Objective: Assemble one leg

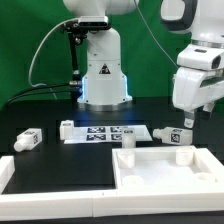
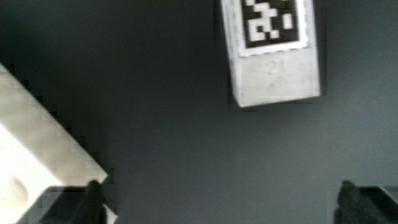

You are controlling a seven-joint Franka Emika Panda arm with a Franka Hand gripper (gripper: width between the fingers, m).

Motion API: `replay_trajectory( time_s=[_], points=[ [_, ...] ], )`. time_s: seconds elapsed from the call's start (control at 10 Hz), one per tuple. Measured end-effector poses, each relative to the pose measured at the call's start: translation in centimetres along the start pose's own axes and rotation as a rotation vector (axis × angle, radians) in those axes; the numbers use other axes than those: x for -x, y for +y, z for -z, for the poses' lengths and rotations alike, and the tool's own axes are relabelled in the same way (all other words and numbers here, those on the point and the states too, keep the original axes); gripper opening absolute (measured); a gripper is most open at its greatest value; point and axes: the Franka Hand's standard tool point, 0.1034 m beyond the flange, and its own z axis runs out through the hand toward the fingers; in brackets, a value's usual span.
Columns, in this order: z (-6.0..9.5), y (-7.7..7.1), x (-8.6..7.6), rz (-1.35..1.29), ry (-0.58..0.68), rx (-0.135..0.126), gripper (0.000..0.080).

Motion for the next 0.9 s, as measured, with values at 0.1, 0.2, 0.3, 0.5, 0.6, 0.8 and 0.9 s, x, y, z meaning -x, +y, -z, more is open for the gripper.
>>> replay_trajectory(
  time_s=[0.1,0.2,0.3,0.5,0.6,0.8,0.9],
  points=[
    [-0.1,-0.1,0.6,-0.018,-0.038,-0.014,0.0649],
    [-0.4,-0.1,1.7,-0.055,-0.099,-0.025,0.0649],
    [-0.8,-0.9,2.3,-0.079,-0.204,-0.022,0.0649],
    [-0.8,-1.7,2.9,-0.092,-0.432,-0.007,0.0649],
    [-0.9,-1.6,2.7,-0.09,-0.483,-0.01,0.0649],
    [-1.1,-1.8,3.4,-0.091,-0.632,-0.027,0.0649],
    [-1.5,-1.7,3.5,-0.093,-0.699,-0.035,0.0649]
  ],
)
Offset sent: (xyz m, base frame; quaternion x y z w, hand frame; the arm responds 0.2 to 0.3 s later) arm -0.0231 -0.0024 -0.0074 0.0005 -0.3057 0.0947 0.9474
